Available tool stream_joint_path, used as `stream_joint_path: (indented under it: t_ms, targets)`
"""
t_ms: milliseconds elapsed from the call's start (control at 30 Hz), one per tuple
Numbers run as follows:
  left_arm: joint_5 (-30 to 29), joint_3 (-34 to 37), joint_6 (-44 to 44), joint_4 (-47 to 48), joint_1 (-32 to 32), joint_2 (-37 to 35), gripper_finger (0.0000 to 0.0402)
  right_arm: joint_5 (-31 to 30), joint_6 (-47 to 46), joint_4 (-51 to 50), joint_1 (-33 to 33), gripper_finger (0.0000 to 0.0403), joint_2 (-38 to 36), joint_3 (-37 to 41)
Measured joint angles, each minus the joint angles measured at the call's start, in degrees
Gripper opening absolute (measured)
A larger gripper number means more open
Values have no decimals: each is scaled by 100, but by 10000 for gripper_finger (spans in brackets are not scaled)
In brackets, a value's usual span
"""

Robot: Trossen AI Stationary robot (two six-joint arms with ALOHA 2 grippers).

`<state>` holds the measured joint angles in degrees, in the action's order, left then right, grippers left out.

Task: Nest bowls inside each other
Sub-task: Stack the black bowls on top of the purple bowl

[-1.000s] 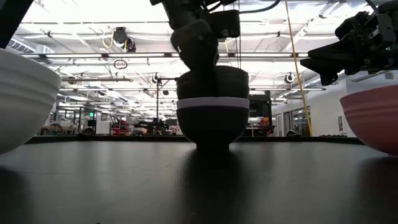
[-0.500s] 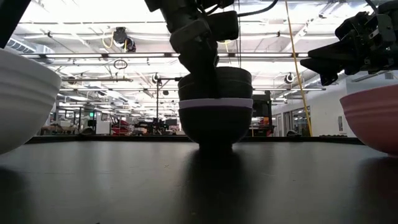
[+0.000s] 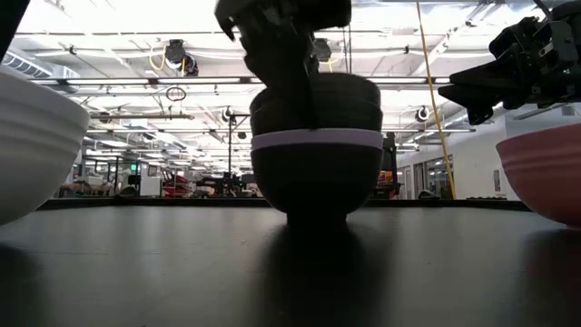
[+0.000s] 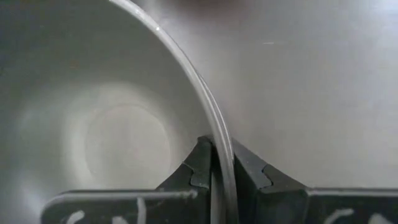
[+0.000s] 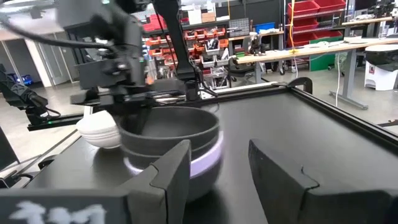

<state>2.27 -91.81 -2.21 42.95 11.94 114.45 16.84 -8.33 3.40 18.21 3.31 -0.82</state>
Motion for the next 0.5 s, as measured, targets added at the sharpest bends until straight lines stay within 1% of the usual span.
stream_joint_path:
  t_ms: [200,500]
  targets:
    - [-83,9,102,-292,383,11,29,0,2,2,0,153,0,0]
    - [-149,11,150,-299,389,13,29,0,-18,0,0,153,0,0]
